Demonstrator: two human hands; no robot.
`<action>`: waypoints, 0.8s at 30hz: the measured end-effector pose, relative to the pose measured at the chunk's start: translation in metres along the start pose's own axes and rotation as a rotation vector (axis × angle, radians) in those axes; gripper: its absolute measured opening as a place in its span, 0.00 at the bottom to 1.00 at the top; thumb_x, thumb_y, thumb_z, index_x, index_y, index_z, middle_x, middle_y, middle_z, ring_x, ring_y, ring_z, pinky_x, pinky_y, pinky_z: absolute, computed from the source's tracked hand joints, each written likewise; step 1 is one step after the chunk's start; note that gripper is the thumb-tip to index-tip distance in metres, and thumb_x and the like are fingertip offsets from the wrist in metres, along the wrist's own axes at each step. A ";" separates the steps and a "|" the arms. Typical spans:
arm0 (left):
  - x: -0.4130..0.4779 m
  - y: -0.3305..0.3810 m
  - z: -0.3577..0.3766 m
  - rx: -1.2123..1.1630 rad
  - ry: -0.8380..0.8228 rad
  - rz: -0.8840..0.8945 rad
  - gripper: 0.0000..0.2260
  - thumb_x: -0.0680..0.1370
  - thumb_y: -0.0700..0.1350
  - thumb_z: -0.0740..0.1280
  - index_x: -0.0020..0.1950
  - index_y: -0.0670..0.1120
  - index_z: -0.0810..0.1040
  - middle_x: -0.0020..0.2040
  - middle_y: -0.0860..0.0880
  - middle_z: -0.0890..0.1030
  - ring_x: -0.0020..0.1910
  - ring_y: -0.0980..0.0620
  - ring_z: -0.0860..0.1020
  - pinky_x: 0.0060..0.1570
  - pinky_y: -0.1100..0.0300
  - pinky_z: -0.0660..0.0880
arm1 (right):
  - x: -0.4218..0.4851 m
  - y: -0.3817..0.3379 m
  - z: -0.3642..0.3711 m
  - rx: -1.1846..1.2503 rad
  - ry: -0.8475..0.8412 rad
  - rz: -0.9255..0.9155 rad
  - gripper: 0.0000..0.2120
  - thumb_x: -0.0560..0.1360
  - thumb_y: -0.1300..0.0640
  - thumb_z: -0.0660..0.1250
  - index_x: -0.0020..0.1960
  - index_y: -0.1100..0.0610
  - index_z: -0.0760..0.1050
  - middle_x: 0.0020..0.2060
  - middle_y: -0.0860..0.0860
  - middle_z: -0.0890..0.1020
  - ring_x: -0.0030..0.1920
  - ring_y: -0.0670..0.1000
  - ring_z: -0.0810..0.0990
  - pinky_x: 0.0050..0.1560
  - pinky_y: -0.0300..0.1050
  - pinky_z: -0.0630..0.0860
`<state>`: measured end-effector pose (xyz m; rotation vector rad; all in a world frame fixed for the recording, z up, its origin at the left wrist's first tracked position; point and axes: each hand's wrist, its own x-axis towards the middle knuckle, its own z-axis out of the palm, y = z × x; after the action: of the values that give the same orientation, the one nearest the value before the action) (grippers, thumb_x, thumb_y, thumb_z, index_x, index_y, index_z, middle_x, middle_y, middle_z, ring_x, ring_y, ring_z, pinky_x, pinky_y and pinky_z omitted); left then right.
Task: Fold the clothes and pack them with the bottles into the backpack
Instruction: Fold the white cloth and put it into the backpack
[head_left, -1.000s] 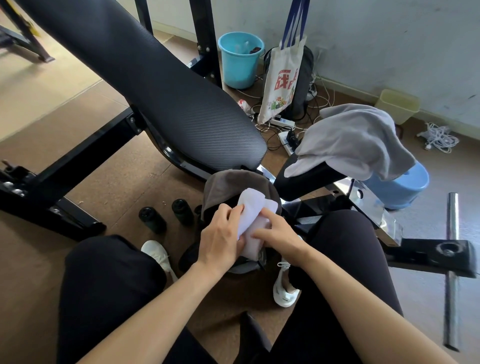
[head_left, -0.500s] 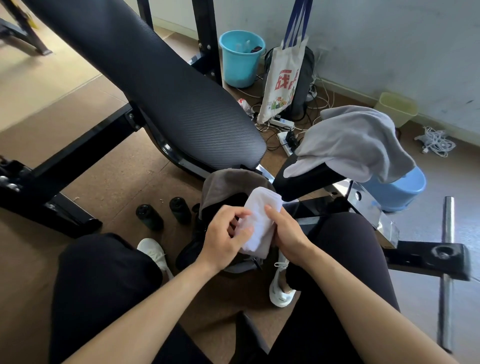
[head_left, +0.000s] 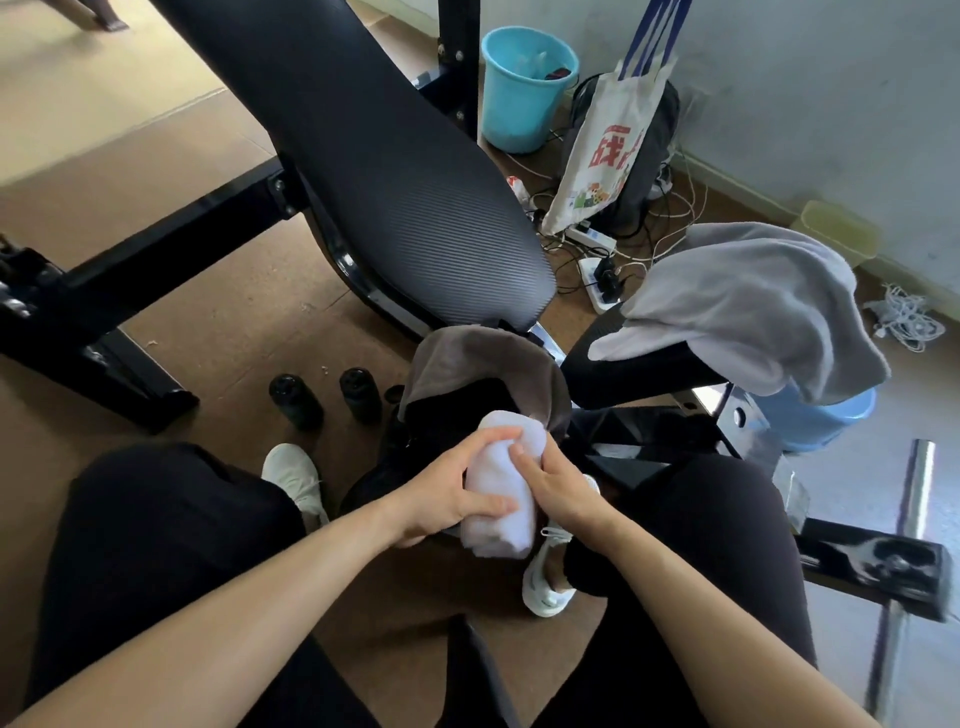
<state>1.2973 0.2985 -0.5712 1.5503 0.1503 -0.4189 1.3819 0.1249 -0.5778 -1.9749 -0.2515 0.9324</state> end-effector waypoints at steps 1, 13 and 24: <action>0.002 -0.004 -0.002 0.018 0.023 -0.025 0.34 0.73 0.47 0.79 0.72 0.69 0.68 0.72 0.57 0.70 0.68 0.55 0.73 0.67 0.53 0.77 | 0.004 0.000 -0.001 -0.070 -0.012 0.039 0.33 0.76 0.31 0.60 0.77 0.44 0.63 0.67 0.47 0.78 0.68 0.49 0.76 0.69 0.54 0.74; 0.017 -0.015 -0.057 0.774 0.421 -0.185 0.34 0.73 0.46 0.71 0.74 0.69 0.64 0.68 0.50 0.65 0.53 0.45 0.76 0.44 0.52 0.75 | 0.110 -0.014 -0.036 -0.832 0.334 -0.153 0.40 0.73 0.48 0.75 0.79 0.44 0.60 0.66 0.57 0.61 0.63 0.61 0.63 0.64 0.57 0.74; 0.106 -0.068 -0.058 1.586 -0.058 0.096 0.37 0.74 0.42 0.73 0.77 0.64 0.61 0.79 0.43 0.59 0.65 0.37 0.72 0.61 0.40 0.72 | 0.162 -0.036 -0.065 -0.762 0.205 -0.097 0.32 0.74 0.66 0.68 0.73 0.41 0.70 0.62 0.54 0.62 0.66 0.59 0.65 0.62 0.56 0.75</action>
<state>1.3803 0.3400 -0.6740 3.0673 -0.4214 -0.5260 1.5460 0.1847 -0.6123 -2.6988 -0.6512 0.6005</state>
